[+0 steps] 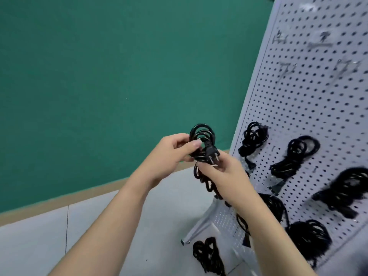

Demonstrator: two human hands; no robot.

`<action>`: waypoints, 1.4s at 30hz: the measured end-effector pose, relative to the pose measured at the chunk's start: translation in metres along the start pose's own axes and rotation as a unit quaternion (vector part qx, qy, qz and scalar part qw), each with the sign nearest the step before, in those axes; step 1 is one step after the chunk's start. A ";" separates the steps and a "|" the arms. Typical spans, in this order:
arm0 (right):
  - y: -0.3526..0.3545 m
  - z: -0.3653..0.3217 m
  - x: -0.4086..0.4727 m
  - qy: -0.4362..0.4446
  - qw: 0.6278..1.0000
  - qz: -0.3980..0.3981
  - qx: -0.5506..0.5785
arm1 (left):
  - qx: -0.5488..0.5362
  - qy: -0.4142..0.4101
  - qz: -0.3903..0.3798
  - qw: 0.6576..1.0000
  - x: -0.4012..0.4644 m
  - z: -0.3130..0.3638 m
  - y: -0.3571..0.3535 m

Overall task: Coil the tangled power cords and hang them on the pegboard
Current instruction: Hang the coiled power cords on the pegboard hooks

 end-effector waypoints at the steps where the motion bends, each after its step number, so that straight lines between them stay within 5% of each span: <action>1: 0.013 -0.016 0.001 0.017 1.000 0.025 0.003 | 0.006 -0.014 -0.004 1.000 0.003 0.014 -0.007; 9: 0.094 -0.077 0.017 0.065 0.981 0.182 0.013 | -0.050 -0.071 0.011 0.996 0.055 0.100 -0.056; 17: 0.150 -0.097 0.059 0.099 0.954 0.281 -0.006 | 0.019 -0.166 -0.028 0.986 0.117 0.144 -0.086; 25: 0.177 -0.093 0.097 0.113 0.933 0.342 -0.016 | 0.043 -0.219 -0.039 0.974 0.167 0.153 -0.104; 42: 0.194 -0.059 0.114 0.073 0.901 0.411 -0.120 | 0.119 -0.202 -0.061 0.970 0.207 0.119 -0.132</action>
Point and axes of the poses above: each hand's wrist, its own x-axis towards the middle knuckle, its own y-axis out of the back of the hand, z = x × y, the point moved 9 cm from there along x, towards the middle knuckle, and after that the axes turned 2 degrees about -y, right-handed, at the moved point
